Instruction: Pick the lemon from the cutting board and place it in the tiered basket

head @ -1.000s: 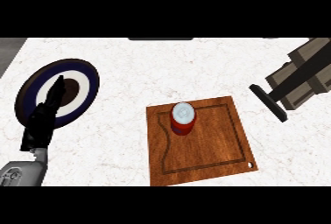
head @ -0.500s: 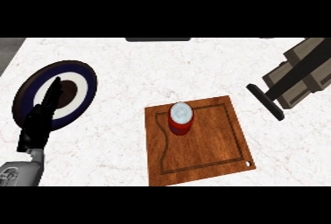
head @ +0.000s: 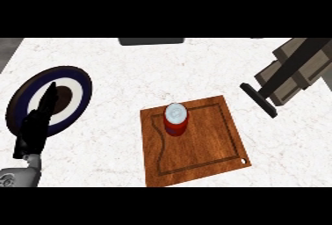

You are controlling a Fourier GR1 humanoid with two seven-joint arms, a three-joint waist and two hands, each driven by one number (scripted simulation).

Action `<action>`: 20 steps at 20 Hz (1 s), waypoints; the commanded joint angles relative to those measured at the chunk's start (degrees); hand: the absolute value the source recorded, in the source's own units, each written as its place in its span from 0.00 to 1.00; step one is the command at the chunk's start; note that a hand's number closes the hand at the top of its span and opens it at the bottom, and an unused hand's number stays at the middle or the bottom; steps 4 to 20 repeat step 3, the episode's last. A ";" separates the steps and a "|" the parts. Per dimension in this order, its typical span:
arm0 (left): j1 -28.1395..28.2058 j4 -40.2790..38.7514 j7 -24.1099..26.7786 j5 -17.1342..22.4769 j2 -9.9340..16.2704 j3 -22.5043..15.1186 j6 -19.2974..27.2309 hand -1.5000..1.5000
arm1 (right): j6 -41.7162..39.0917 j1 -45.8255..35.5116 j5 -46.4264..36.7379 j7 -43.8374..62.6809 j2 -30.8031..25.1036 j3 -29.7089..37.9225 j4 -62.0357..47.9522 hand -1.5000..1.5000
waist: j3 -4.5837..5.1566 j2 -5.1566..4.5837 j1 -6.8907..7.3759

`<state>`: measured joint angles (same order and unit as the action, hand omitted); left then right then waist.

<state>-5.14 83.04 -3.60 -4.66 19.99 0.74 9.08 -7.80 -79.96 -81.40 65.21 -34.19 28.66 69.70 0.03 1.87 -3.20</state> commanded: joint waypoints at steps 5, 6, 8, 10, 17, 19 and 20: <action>0.53 1.42 -0.57 0.56 0.61 1.12 -0.14 0.50 | -13.62 4.52 1.59 7.11 2.82 2.29 19.71 0.00 | -0.08 0.30 -0.99; 0.53 1.42 -0.57 0.56 0.61 1.12 -0.14 0.50 | -13.62 4.52 1.59 7.11 2.82 2.29 19.71 0.00 | -0.08 0.30 -0.99; 0.53 1.42 -0.57 0.56 0.61 1.12 -0.14 0.50 | -13.62 4.52 1.59 7.11 2.82 2.29 19.71 0.00 | -0.08 0.30 -0.99; 0.53 1.42 -0.57 0.56 0.61 1.12 -0.14 0.50 | -13.62 4.52 1.59 7.11 2.82 2.29 19.71 0.00 | -0.08 0.30 -0.99; 0.53 1.42 -0.57 0.56 0.61 1.12 -0.14 0.50 | -13.62 4.52 1.59 7.11 2.82 2.29 19.71 0.00 | -0.08 0.30 -0.99; 0.53 1.42 -0.57 0.56 0.61 1.12 -0.14 0.50 | -13.62 4.52 1.59 7.11 2.82 2.29 19.71 0.00 | -0.08 0.30 -0.99; 0.53 1.42 -0.57 0.56 0.61 1.12 -0.14 0.50 | -13.62 4.52 1.59 7.11 2.82 2.29 19.71 0.00 | -0.08 0.30 -0.99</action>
